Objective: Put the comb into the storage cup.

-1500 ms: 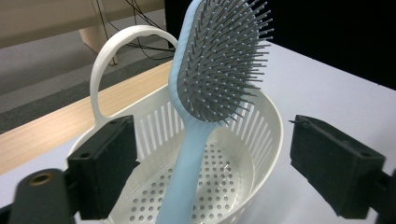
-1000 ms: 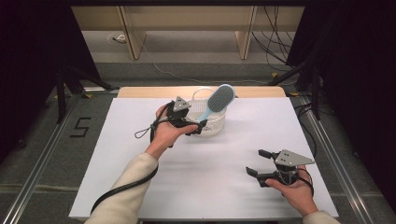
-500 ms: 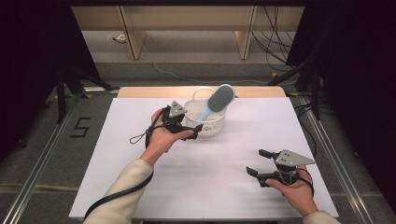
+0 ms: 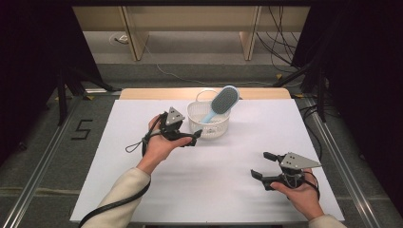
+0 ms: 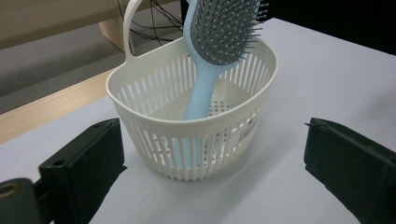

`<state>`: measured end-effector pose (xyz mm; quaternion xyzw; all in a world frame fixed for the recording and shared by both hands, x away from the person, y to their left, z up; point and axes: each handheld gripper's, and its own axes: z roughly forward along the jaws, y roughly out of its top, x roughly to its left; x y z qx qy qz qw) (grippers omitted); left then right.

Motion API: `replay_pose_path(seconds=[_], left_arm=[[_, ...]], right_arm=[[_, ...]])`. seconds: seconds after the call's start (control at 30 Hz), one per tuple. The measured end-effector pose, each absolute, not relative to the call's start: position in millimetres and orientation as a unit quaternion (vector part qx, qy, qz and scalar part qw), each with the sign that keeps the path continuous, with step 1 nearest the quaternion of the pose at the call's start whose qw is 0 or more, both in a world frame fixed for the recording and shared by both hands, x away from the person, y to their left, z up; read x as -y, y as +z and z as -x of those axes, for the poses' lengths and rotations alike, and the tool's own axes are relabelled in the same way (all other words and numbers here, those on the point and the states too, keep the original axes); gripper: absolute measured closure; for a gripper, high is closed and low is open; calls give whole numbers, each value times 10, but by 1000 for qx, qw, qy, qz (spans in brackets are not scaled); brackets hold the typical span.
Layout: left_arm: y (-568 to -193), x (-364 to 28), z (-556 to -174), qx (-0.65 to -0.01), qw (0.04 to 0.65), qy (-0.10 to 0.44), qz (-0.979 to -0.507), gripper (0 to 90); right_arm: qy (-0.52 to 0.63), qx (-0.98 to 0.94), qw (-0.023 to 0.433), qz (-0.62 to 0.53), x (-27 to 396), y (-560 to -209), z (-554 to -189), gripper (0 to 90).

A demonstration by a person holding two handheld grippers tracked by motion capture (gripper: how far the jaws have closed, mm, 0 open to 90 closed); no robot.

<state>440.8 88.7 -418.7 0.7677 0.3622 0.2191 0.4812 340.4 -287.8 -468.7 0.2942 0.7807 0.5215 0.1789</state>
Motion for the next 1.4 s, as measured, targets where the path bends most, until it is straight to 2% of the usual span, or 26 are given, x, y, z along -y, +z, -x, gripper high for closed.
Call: replay_pose_path(seconds=[1.4], left_arm=[[-4372, -1323, -3896, -360, 466, 219, -778, 48]], right_arm=[[522, -781, 179, -294, 2868, -4684, -3400, 165]])
